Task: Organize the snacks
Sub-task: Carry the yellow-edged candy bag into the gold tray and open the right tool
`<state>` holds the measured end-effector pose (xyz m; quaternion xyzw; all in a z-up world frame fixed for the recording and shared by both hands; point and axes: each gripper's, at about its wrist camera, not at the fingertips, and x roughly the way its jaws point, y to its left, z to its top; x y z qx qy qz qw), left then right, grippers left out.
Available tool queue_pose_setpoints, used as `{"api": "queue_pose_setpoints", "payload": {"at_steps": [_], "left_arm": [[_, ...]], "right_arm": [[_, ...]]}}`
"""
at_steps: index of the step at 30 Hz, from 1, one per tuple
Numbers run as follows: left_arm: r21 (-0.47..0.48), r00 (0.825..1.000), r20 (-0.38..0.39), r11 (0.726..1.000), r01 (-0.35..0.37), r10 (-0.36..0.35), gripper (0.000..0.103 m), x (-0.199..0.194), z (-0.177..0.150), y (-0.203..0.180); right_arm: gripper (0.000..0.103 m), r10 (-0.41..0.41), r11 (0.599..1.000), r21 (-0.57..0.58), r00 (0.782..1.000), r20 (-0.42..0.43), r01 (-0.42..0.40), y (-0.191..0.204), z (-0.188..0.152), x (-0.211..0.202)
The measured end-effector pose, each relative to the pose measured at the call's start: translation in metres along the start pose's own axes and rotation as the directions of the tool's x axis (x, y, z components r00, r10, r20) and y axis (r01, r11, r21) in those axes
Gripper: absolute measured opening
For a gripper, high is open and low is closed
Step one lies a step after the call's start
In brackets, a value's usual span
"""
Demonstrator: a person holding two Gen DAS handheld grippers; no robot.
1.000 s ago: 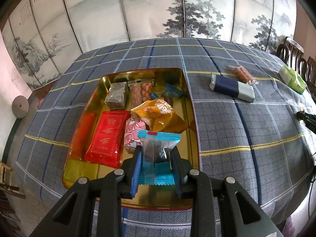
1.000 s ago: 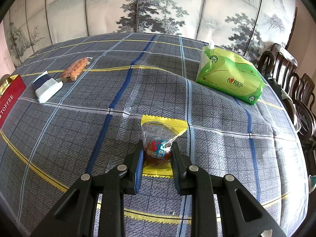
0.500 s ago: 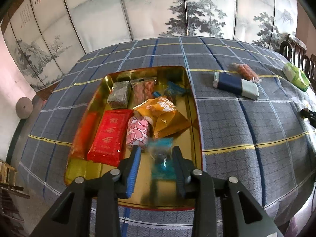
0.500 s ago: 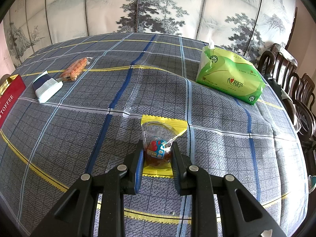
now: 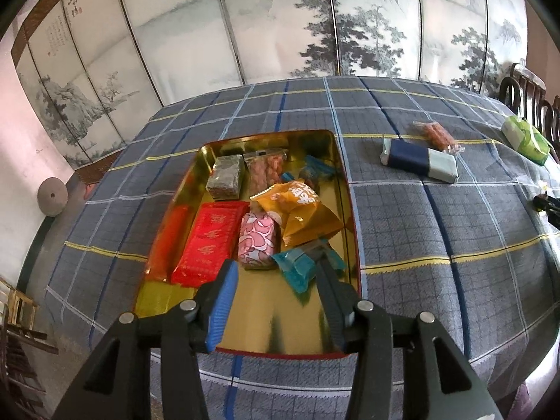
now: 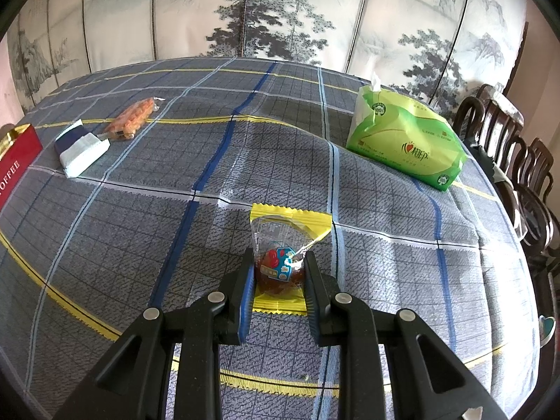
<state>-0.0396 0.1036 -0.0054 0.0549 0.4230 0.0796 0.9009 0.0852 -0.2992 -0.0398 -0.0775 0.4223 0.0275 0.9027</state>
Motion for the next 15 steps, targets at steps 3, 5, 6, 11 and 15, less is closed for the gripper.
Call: {"api": "queue_pose_setpoints", "payload": {"at_steps": [3,5,6,11,15], "left_arm": [[-0.007,1.0,0.006,1.0,-0.001,0.001,0.047,-0.004,-0.002,0.002],[-0.013,1.0,0.01,1.0,-0.004,0.004,0.048,-0.007,-0.003,0.003],[-0.014,1.0,0.012,1.0,-0.007,0.007,0.048,-0.009,-0.004,0.004],[-0.016,1.0,0.015,1.0,-0.01,0.011,0.049,-0.014,-0.009,0.006],[-0.02,1.0,0.016,1.0,-0.007,0.007,0.05,-0.019,-0.012,0.009]], "right_arm": [[0.022,-0.015,1.0,-0.016,1.0,0.002,0.015,0.003,-0.001,-0.001],[0.023,-0.01,1.0,-0.007,1.0,0.001,0.01,0.003,0.0,0.0],[0.022,-0.007,1.0,-0.002,1.0,0.0,0.007,0.003,-0.001,0.0],[0.022,0.001,1.0,0.025,1.0,-0.015,-0.001,0.003,0.0,-0.002],[0.022,0.015,1.0,0.006,0.999,-0.029,-0.015,0.013,-0.002,-0.007]]}}
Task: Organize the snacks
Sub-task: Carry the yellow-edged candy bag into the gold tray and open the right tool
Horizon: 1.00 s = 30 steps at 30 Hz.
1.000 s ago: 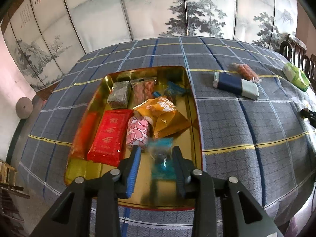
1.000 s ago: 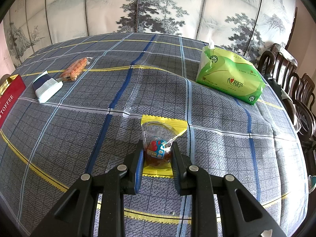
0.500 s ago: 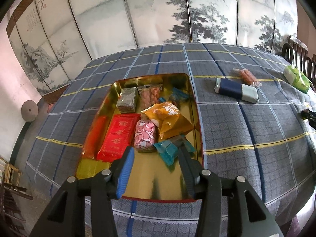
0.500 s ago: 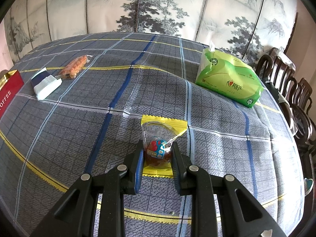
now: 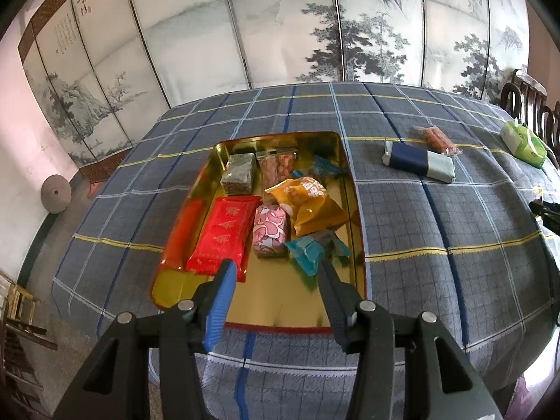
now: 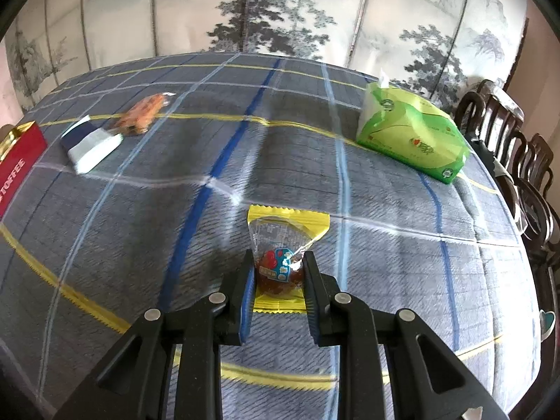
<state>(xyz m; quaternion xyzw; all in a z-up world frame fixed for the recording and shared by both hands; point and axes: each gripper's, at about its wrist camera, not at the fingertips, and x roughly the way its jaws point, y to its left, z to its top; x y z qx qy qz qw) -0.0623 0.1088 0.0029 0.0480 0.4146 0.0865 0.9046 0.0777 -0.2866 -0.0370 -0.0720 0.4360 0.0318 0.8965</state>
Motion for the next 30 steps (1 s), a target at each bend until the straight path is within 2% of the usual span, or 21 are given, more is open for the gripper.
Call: {"api": "queue_pose_setpoints", "payload": {"at_steps": [10,16,19,22,26,28,30], "left_arm": [[-0.063,1.0,-0.003,0.998,0.028,-0.028,0.054,-0.011,-0.012,0.02],[-0.099,1.0,-0.007,0.995,0.022,-0.023,0.056,-0.015,-0.021,0.034],[-0.113,1.0,-0.008,0.993,0.028,-0.029,0.056,-0.019,-0.026,0.039],[-0.123,1.0,-0.006,0.992,0.027,-0.028,0.056,-0.024,-0.032,0.046],[-0.128,1.0,0.007,0.992,-0.003,0.004,0.056,-0.033,-0.04,0.056],[-0.134,1.0,0.008,0.991,-0.019,0.021,0.056,-0.036,-0.044,0.062],[-0.152,1.0,0.006,0.988,-0.027,0.028,0.056,-0.039,-0.048,0.07]], "right_arm": [[0.022,0.059,0.998,0.008,0.998,0.038,-0.059,0.031,-0.014,-0.03],[0.022,0.142,0.99,-0.031,0.987,0.073,-0.14,0.066,-0.01,-0.057],[0.022,0.216,0.974,-0.088,0.971,0.099,-0.207,0.099,-0.003,-0.074],[0.022,0.309,0.946,-0.139,0.945,0.104,-0.294,0.137,0.005,-0.09],[0.022,0.456,0.878,-0.202,0.886,0.085,-0.433,0.194,0.022,-0.104],[0.022,0.498,0.852,-0.222,0.864,0.069,-0.473,0.217,0.029,-0.106],[0.022,0.555,0.813,-0.24,0.83,0.045,-0.53,0.246,0.038,-0.108]]}}
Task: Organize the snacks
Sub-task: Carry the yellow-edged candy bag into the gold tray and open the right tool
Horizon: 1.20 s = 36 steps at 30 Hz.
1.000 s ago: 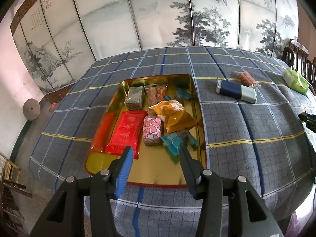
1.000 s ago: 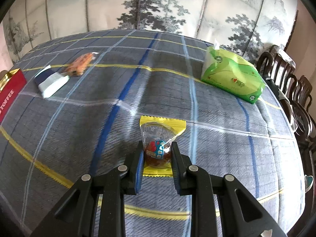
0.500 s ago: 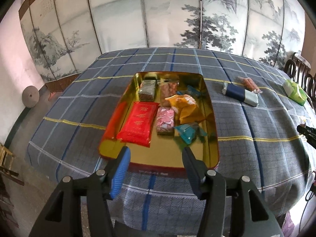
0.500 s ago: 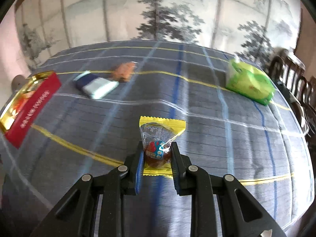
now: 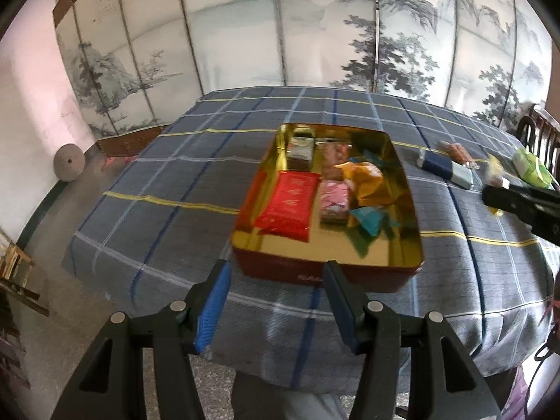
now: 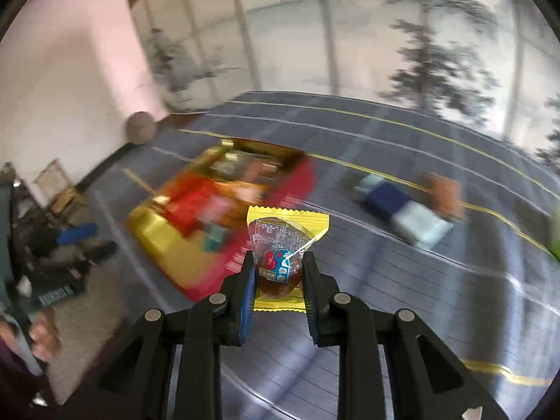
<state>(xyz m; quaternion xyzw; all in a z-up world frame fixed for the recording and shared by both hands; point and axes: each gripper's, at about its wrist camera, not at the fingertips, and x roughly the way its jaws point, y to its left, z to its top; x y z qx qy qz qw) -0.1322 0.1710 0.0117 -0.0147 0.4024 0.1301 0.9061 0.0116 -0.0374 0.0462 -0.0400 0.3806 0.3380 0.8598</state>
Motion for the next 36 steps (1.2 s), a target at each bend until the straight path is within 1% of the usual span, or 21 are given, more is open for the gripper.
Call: {"api": "queue_pose_setpoints", "payload": {"at_steps": [1,5,9,12,18,21,23,33,36], "left_arm": [[-0.008,1.0,-0.003,1.0,0.0,0.0,0.056,-0.001,-0.001,0.004],[-0.03,1.0,-0.013,1.0,-0.004,0.004,0.056,-0.004,-0.005,0.017],[-0.029,1.0,-0.015,1.0,-0.01,0.01,0.056,-0.006,-0.007,0.025],[-0.034,1.0,-0.017,0.999,0.002,-0.002,0.056,-0.007,-0.007,0.027],[-0.032,1.0,-0.017,0.999,0.013,-0.013,0.056,-0.006,-0.007,0.029],[-0.032,1.0,-0.02,0.999,0.012,-0.012,0.057,-0.005,-0.008,0.031],[-0.036,1.0,-0.02,0.999,0.011,-0.012,0.057,-0.005,-0.008,0.034],[-0.049,1.0,-0.028,0.999,-0.005,0.004,0.057,0.0,-0.009,0.04],[-0.047,1.0,-0.031,0.999,-0.005,0.003,0.057,0.001,-0.01,0.039]], "right_arm": [[0.022,0.033,0.999,-0.017,0.999,-0.008,-0.033,0.012,0.008,0.009],[0.022,0.078,0.995,-0.058,0.996,-0.042,-0.08,0.046,0.024,0.042],[0.022,0.103,0.991,-0.078,0.991,-0.084,-0.109,0.07,0.031,0.074],[0.022,0.099,0.989,-0.094,0.988,-0.115,-0.11,0.084,0.032,0.094],[0.022,0.091,0.99,-0.097,0.984,-0.153,-0.106,0.093,0.032,0.118],[0.022,0.068,0.99,-0.111,0.983,-0.17,-0.088,0.096,0.031,0.128],[0.023,0.068,0.99,-0.113,0.982,-0.176,-0.088,0.099,0.031,0.132],[0.023,0.058,0.987,-0.135,0.98,-0.188,-0.085,0.111,0.029,0.143],[0.025,0.048,0.987,-0.142,0.982,-0.184,-0.075,0.112,0.029,0.144]]}}
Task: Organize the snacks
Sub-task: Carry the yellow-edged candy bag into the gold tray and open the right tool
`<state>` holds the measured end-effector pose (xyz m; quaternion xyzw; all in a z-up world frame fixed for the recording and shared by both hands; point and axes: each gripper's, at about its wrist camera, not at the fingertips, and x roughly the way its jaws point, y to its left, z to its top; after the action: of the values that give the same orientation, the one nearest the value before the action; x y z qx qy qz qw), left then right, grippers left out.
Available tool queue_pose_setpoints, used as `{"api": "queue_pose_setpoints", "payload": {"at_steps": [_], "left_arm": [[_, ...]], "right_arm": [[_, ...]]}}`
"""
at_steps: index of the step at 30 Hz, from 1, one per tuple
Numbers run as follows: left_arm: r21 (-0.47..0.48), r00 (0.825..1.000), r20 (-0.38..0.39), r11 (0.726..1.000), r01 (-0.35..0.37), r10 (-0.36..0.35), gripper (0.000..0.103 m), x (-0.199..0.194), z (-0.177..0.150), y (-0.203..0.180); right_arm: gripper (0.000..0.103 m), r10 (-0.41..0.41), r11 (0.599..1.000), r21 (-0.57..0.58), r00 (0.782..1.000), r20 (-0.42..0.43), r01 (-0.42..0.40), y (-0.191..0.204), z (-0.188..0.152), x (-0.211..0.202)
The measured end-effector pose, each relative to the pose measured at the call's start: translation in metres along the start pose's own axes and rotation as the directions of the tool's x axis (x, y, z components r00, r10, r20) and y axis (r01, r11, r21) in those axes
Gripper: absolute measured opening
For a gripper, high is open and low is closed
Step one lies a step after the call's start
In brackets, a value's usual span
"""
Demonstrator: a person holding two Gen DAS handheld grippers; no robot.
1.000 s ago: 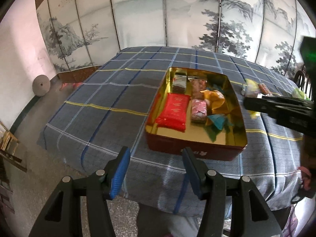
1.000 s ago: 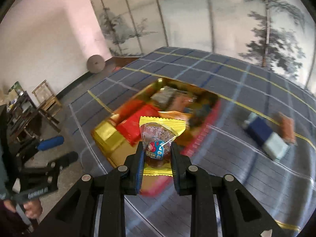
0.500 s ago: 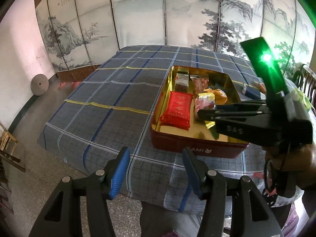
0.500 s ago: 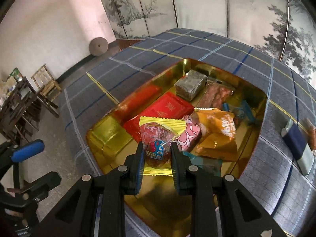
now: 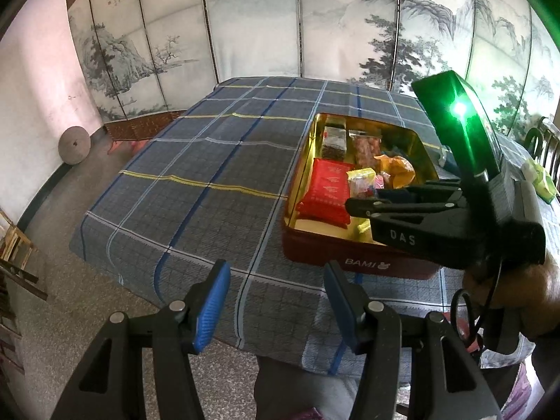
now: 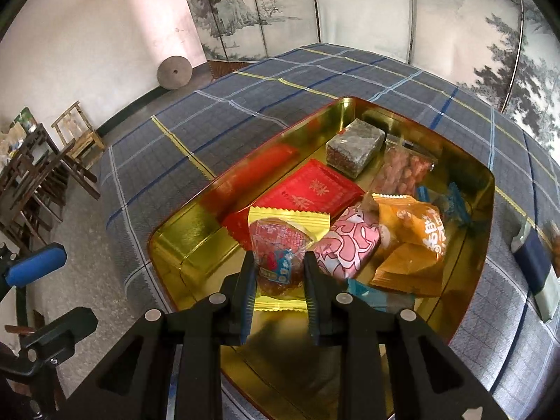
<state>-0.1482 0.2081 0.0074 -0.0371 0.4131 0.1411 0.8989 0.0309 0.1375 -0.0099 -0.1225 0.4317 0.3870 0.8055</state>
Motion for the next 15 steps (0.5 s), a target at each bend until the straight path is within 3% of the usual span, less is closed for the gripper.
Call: {"api": "queue_pose_setpoints", "payload": {"at_steps": [6,10,15], "left_arm": [[0.008,1.0,-0.003,1.0,-0.006,0.006,0.057,0.0,-0.001,-0.001],[0.011,1.0,-0.003,1.0,-0.006,0.006,0.057,0.0,-0.001,-0.002],[0.023,1.0,-0.003,1.0,-0.008,0.008,0.058,-0.001,-0.001,-0.005]], "right_arm": [[0.026,0.025,1.0,0.013,0.999,0.024,-0.025,0.0,0.002,-0.005],[0.028,0.053,0.998,0.011,0.995,0.09,-0.054,0.001,0.001,-0.022],[0.039,0.078,0.994,0.067,0.981,0.176,-0.091,-0.012,-0.014,-0.049]]}}
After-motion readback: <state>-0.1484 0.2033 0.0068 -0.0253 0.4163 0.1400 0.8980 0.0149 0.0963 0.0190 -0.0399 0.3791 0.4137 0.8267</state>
